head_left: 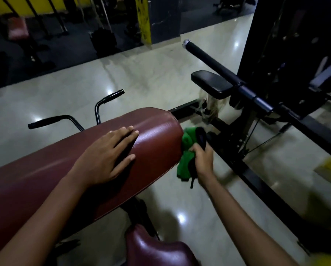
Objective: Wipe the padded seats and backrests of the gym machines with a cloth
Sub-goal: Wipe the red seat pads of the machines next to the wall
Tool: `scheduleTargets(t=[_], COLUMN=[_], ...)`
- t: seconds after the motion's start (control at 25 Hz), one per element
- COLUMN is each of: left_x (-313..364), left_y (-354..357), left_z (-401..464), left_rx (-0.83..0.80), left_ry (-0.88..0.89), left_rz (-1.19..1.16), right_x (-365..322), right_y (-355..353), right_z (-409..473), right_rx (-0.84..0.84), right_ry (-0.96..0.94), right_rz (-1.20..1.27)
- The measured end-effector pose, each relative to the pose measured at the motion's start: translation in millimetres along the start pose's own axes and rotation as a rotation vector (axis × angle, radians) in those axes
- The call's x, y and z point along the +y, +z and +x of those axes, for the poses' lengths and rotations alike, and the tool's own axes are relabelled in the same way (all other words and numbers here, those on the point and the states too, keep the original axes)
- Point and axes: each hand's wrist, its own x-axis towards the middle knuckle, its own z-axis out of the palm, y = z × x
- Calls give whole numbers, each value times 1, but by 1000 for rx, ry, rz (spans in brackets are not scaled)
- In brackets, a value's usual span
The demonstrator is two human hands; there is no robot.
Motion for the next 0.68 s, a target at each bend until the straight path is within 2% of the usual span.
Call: scheduleTargets(t=[0.08,0.16,0.24,0.36,0.52,0.56,0.68], left_x=[-1,-2,-4,-12,-29,-36,-56], left_y=[0,0,-2,-4,-5,-7,-11], left_z=[2,2,0,-3,-9,-17,-41], left_rx=[-5,-10,-10,-30,-100,-116,-124], left_ry=[-3,5,11,50,166,189,251], left_rz=[-19,-34,-47,-57,-61,-67,-74], right_x=[-32,-35,-13,41,93,98,87], right_y=[12,19,12,18,95,104,91], right_z=[23,31,20,-34,-146,-153,-112], right_rx=[-82,-87,7,226,181,203,383], right_ry=[-111,-166,-81,177,378,369,171], right_rz=[-102,-110,-21,183,483,510,522])
